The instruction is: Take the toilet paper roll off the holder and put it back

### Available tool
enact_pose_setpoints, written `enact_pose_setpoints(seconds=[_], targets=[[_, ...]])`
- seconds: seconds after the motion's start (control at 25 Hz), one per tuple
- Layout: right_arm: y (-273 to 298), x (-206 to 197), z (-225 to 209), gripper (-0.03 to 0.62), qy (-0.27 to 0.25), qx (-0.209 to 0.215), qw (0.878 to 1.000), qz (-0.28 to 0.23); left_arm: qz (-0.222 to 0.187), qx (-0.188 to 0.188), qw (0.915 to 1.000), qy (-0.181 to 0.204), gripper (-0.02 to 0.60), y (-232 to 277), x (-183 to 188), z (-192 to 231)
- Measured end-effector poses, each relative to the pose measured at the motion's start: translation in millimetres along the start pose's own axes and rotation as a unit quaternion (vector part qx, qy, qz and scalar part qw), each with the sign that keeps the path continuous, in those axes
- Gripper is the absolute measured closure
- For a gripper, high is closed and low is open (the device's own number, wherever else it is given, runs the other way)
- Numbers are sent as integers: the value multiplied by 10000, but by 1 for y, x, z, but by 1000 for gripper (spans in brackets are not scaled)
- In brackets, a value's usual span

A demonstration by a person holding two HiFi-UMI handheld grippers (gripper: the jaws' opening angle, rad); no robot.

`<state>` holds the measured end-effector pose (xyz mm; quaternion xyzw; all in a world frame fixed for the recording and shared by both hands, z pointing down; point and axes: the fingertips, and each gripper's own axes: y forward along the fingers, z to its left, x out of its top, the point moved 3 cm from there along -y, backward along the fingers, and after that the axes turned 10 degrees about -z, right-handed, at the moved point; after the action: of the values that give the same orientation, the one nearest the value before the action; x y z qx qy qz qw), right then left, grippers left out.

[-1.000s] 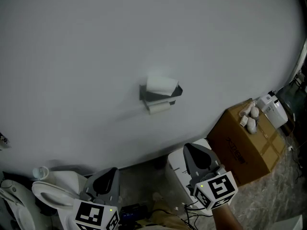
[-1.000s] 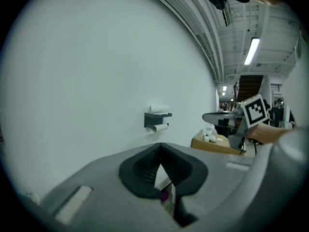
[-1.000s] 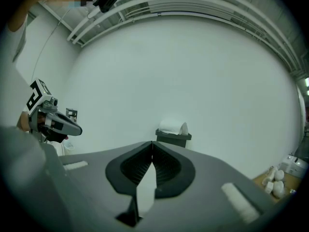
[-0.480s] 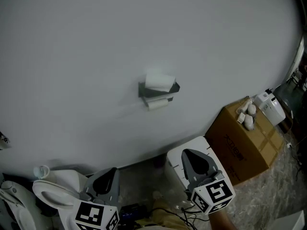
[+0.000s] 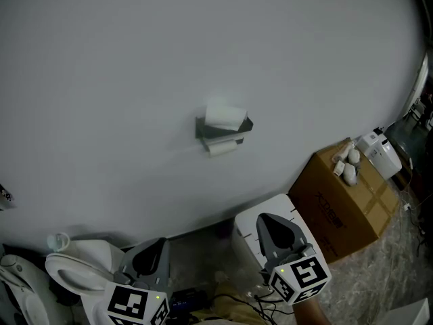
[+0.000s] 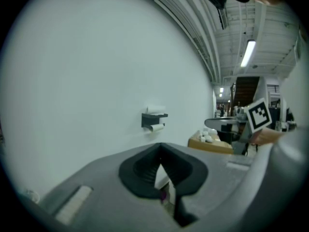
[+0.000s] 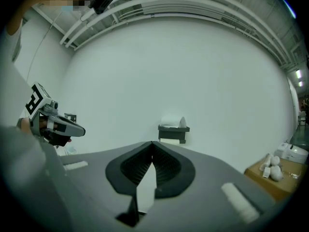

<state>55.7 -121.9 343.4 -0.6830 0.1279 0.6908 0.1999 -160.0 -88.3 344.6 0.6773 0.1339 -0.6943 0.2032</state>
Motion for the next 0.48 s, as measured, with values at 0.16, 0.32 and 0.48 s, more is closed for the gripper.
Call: enact_pose_setpoints(seconds=[0.16, 0.32, 0.48], targets=[[-2, -3, 0, 589, 12, 7, 10000, 35, -8, -6, 10000, 3, 586, 0, -1, -1], [-3, -3, 0, 589, 2, 27, 10000, 49, -12, -12, 10000, -6, 586, 0, -1, -2], [-3, -3, 0, 589, -22, 40, 10000, 46, -19, -12, 10000, -10, 586, -1, -1, -3]])
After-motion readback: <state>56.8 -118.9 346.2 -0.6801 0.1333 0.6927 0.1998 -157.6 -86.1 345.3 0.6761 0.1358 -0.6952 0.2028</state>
